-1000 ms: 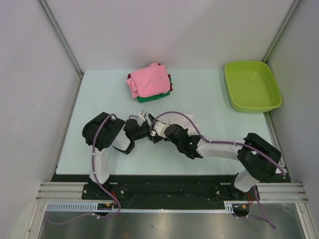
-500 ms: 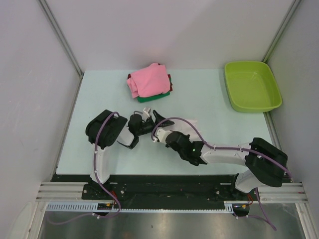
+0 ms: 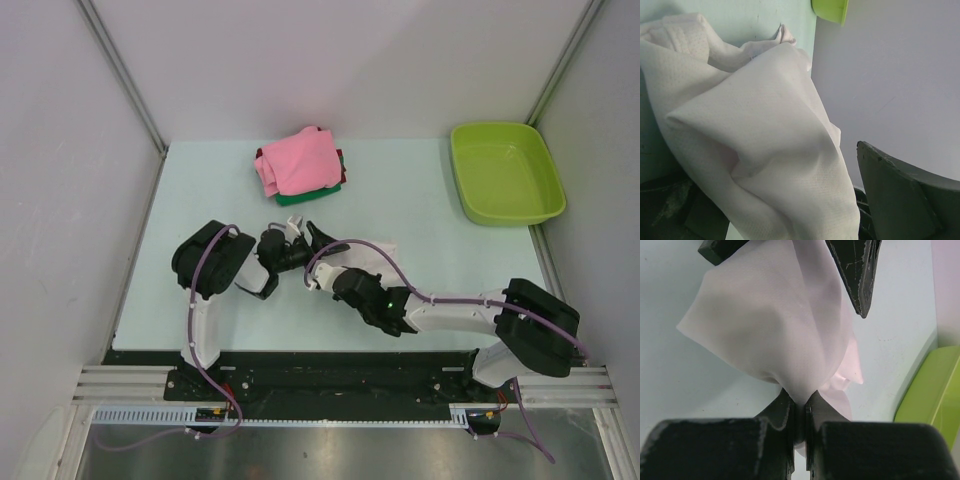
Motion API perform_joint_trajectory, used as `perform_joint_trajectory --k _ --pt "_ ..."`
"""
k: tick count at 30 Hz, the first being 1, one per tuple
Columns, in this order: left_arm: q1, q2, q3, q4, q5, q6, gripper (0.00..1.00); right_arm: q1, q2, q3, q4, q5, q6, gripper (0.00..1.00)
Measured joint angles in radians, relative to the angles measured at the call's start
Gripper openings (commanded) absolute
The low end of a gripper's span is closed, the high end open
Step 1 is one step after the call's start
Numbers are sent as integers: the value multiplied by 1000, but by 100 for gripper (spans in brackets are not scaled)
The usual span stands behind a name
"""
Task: Fold and stack the t-shirts
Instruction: Neatly place the folded tshirt to the corner
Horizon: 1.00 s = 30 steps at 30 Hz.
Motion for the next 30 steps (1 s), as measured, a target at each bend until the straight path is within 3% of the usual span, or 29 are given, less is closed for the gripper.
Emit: perform_joint_trajectory --k 7,10,11,16,18,19,26,30 --pt "-2 26 45 -60 4 38 60 23 -11 -3 -8 13 13 0" --pt "-5 38 67 -87 10 57 35 38 -15 -3 -8 19 21 0" --pt "-6 42 74 -89 13 60 1 42 -16 -3 -9 20 24 0" --pt "-10 71 118 -62 50 55 0 62 -16 -3 -21 43 31 3" --pt "-11 72 130 -68 64 56 0 72 -23 -3 -41 53 43 88" --pt "-11 71 136 -73 71 60 0 75 -29 -3 -51 55 54 99" --pt "-13 23 263 -312 70 175 0 107 -99 -3 -117 171 163 100" --pt "-9 16 431 -522 72 285 0 103 -154 6 -187 300 286 100"
